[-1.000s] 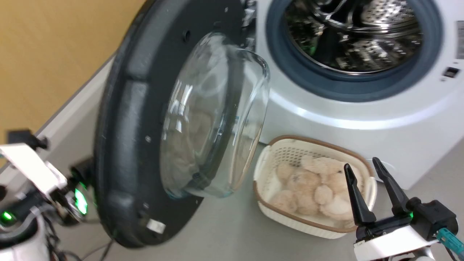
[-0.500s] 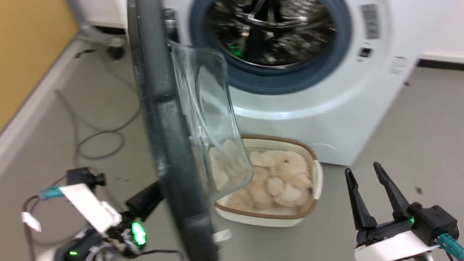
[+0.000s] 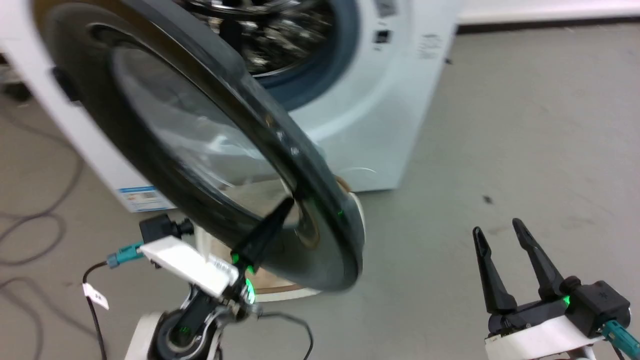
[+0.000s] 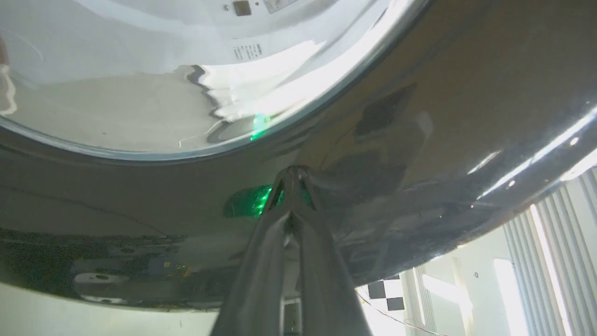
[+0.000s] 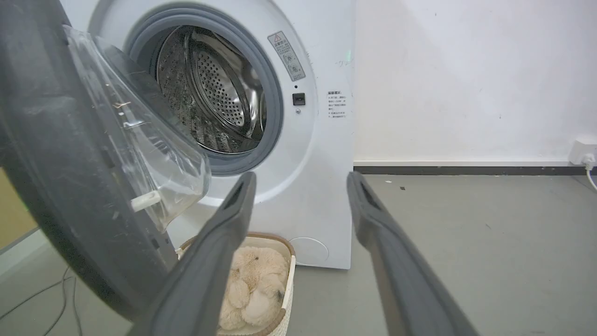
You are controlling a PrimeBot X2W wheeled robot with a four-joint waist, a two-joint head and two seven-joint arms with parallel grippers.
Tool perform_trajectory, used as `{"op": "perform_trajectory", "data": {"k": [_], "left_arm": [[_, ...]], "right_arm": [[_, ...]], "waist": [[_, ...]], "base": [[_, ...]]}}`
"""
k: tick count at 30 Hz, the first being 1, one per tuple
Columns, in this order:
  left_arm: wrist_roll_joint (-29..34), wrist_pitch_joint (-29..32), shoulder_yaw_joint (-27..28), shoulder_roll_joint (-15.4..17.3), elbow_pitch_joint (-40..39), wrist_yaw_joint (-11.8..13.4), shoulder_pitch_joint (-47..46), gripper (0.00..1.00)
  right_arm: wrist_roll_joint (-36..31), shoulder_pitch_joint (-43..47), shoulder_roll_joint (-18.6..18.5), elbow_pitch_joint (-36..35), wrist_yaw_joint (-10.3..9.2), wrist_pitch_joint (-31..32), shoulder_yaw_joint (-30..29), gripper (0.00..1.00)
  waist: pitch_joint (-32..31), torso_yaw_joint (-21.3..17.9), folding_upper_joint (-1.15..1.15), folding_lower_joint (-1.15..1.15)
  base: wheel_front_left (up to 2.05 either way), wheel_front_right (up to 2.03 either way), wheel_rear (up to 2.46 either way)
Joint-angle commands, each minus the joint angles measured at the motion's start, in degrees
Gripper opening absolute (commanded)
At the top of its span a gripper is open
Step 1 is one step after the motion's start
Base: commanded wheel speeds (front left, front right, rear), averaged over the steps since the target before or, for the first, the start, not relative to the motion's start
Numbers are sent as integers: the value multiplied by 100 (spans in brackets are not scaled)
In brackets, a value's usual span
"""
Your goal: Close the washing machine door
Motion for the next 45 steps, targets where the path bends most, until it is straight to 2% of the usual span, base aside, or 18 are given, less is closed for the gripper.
{"op": "perform_trajectory", "data": {"k": [1,12,20,23,30,36,39,43,45], "left_arm": [[27,-182,-78,-8,44,-51,-182,0],[-245,-1790,-349,-8,960,-113,-1295,0],[-334,-2744,-308,-8,2121,-181,-2340,0],[-249,-2844,-306,-7,2472,-296,-2595,0],[-186,-2674,-572,-7,2786,-553,-2630,0],[244,-2557,-1060,144,2412,-663,-2051,0],[971,-2799,-1437,516,2011,-679,-1681,0],[2267,-3476,-1853,1118,1605,-682,-1290,0],[2899,-3736,-1892,1326,1429,-610,-1141,0]], "right_arm": [[-13,-65,35,-27,5,-23,-5,100],[-14,-118,169,-102,5,-23,16,100],[4,-147,266,-80,5,-23,130,100],[1,-152,297,-74,5,-23,129,100],[-63,-63,324,-92,5,-23,-39,100],[-90,-37,228,-87,5,-23,-131,100],[-92,-9,172,-81,5,-23,-157,100],[-94,49,88,-89,5,-23,-196,100],[-94,84,44,-91,5,-23,-217,100]], "waist": [[187,-383,0,0],[435,-1197,0,0],[545,-1532,0,0],[545,-1559,0,0],[417,-1201,0,0],[131,-684,0,0],[-38,-424,0,0],[-222,-73,0,0],[-301,95,0,0]], "base": [[0,0,0],[0,0,0],[0,0,0],[0,0,0],[0,0,0],[0,0,0],[0,0,0],[0,0,0],[0,0,0]]}}
